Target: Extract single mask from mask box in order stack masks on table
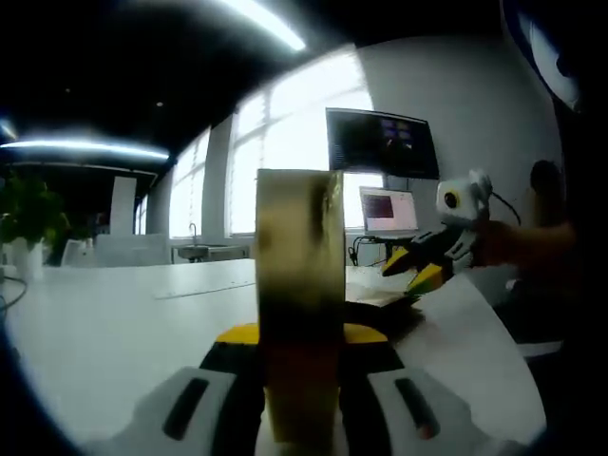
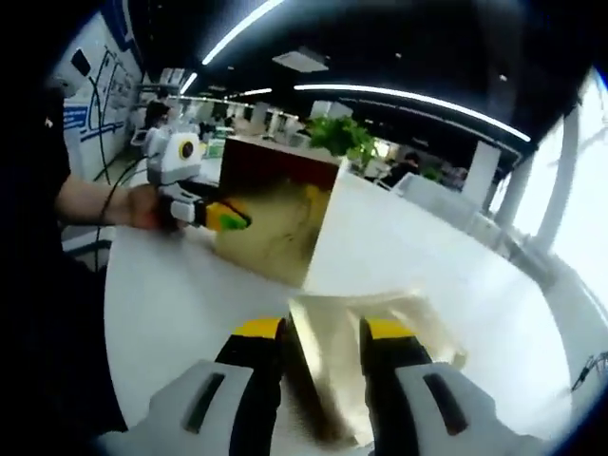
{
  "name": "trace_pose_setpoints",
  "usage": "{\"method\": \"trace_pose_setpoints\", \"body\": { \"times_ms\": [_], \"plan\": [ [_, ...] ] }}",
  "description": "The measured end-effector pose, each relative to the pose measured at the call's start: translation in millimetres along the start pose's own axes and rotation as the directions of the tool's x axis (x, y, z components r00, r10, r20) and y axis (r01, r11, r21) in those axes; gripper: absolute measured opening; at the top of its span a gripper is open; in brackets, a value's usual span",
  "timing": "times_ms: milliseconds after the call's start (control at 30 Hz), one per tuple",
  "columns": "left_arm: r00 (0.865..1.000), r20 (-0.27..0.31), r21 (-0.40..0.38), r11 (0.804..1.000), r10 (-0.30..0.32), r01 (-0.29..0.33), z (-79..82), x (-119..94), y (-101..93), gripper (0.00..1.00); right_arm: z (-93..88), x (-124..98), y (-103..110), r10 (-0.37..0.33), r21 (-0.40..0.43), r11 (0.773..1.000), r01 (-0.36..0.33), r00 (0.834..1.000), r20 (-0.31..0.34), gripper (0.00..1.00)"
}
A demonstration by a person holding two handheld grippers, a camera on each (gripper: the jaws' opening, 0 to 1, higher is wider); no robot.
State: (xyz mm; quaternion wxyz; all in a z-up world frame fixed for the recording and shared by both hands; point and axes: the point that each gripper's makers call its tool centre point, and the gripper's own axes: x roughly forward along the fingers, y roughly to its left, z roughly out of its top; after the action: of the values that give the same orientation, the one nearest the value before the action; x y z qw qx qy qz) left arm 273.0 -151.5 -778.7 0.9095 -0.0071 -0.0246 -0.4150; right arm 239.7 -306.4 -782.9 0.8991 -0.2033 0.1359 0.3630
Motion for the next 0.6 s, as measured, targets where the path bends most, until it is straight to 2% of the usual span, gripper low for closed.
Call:
{"method": "trace_pose_setpoints", "body": {
  "times_ms": [100, 200, 400, 500, 600],
  "plan": [
    [1.0, 0.0, 0.0, 1.0, 0.0, 0.0, -0.1, 0, 0.1, 0.31, 15.9, -1, 7, 0.033, 0.051, 0.998, -0.037, 0.996, 0.078, 0.31],
    [1.0, 0.0, 0.0, 1.0, 0.001, -0.001, -0.2, 0, 0.3, 0.31, 35.7, -5, 17, 0.086, 0.073, 0.992, -0.099, 0.983, 0.163, 0.32],
    [1.0, 0.0, -0.005, 1.0, 0.002, -0.002, -0.6, -1, 1.7, 0.31, 60.7, -11, 26, 0.118, 0.09, 0.985, -0.145, 0.96, 0.254, 0.35],
    [1.0, 0.0, -0.005, 1.0, 0.003, -0.003, -0.7, -1, 2.0, 0.31, 65.2, -11, 27, 0.123, 0.095, 0.983, -0.154, 0.953, 0.277, 0.35],
    [1.0, 0.0, -0.005, 1.0, 0.003, -0.003, -0.8, -1, 2.3, 0.31, 70.8, -14, 29, 0.123, 0.11, 0.98, -0.167, 0.938, 0.324, 0.37]
  ]
}}
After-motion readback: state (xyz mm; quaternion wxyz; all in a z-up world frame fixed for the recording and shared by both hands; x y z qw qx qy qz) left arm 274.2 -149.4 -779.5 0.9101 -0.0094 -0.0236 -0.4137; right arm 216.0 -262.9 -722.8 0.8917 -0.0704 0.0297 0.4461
